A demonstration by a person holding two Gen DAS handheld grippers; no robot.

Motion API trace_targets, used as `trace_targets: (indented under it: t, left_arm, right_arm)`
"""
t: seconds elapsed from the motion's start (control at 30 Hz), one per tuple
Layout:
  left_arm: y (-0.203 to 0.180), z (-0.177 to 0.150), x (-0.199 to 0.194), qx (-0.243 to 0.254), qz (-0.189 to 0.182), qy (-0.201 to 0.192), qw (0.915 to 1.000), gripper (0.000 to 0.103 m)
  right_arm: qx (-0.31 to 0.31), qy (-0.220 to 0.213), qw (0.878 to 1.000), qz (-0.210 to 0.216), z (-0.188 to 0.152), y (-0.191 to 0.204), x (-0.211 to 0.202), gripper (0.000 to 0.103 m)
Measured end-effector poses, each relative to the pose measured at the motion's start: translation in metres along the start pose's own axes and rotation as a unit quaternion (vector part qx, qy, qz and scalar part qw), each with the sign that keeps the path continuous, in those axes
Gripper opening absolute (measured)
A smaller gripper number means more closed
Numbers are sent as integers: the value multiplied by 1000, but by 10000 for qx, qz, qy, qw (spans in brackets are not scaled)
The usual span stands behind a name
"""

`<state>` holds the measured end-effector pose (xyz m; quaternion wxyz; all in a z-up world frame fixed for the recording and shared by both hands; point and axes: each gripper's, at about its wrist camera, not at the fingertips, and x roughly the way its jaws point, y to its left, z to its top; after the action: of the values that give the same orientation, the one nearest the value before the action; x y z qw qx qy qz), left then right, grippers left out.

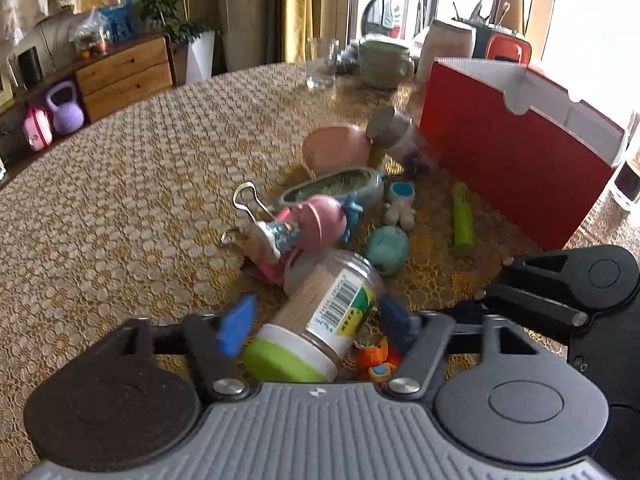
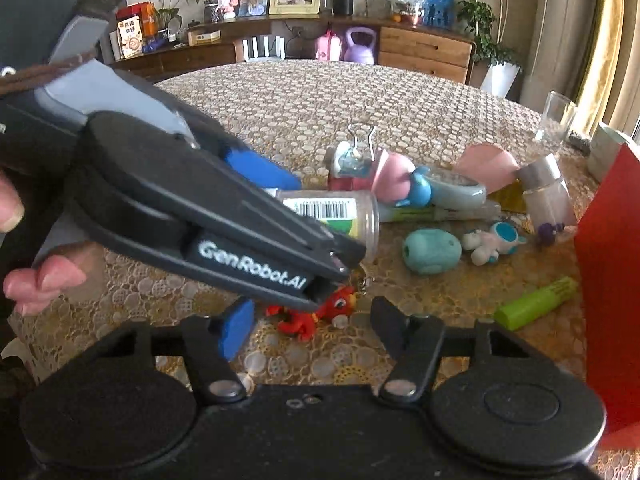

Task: Organize rigid objects
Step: 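Reach the left gripper to the toothpick jar with green lid and grasp it, then carry the jar into the red box with the left gripper while the right gripper grasps the red toy keychain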

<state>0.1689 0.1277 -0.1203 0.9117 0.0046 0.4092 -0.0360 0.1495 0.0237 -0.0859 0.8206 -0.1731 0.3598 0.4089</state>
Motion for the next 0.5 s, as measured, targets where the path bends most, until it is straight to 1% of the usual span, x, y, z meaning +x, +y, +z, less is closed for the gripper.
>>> trace_targets:
  t: [0.07, 0.13, 0.2, 0.4, 0.5]
  left_arm:
    - [1, 0, 1, -55, -33, 17, 10000, 63]
    - [1, 0, 1, -59, -37, 26, 10000, 62]
    - [3, -1, 0, -89, -46, 30, 9999, 62]
    - [5, -1, -4, -164, -115, 84, 9998, 55]
    - [6, -1, -8, -191, -112, 87, 9997, 52]
  right_arm:
    - [38, -13, 10000, -9, 0, -1, 0, 59]
    - [61, -19, 10000, 33, -1, -2, -1, 51]
    - [-17, -25, 10000, 12, -2, 0, -1, 47]
    - [-56, -33, 9999, -138, -4, 2, -6, 47]
    - [-90, 35, 9996, -278, -9, -1, -13, 47]
